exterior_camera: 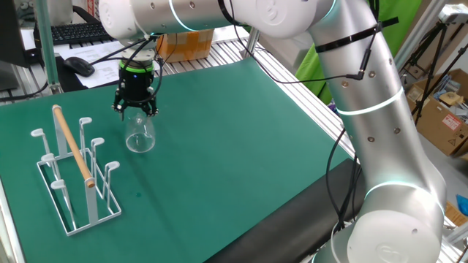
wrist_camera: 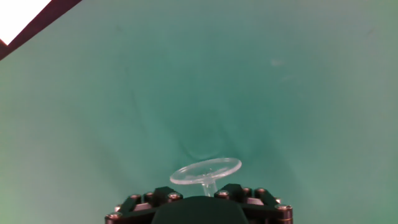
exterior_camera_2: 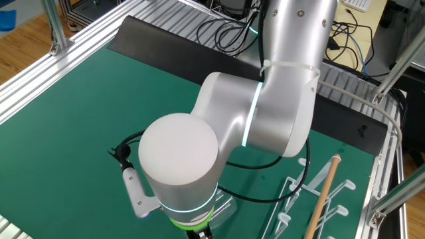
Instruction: Put the cup on the cup rack
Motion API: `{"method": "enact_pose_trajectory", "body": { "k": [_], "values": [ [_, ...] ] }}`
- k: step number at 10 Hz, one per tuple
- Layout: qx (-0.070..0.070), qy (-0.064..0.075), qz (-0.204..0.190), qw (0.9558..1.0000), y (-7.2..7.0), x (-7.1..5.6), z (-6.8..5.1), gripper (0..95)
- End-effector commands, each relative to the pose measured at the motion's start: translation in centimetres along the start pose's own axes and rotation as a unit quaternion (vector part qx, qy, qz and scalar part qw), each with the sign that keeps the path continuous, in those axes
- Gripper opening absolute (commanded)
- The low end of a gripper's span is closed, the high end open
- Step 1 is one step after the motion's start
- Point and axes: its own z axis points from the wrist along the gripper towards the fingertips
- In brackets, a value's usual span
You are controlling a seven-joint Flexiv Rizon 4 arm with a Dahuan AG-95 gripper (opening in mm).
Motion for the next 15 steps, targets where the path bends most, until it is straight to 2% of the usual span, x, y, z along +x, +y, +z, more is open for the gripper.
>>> {"method": "enact_pose_trajectory", "body": {
  "k": [1, 4, 6, 9, 11, 14, 15],
  "values": [
    [0.001, 0.001, 0.000, 1.0000, 0.0, 0.0, 0.0, 38.0],
    [0.001, 0.000, 0.001, 1.0000, 0.0, 0.0, 0.0, 38.0],
    [0.000, -0.005, 0.002, 1.0000, 0.0, 0.0, 0.0, 0.0],
    [0.001, -0.004, 0.002, 1.0000, 0.0, 0.0, 0.0, 0.0],
    [0.005, 0.001, 0.003, 1.0000, 0.0, 0.0, -0.1, 0.0],
    [0.010, 0.007, 0.007, 0.9999, -0.3, 0.3, -0.6, 0.0],
    [0.010, 0.007, 0.011, 0.9999, -0.8, 0.6, -1.3, 0.0]
  ]
}}
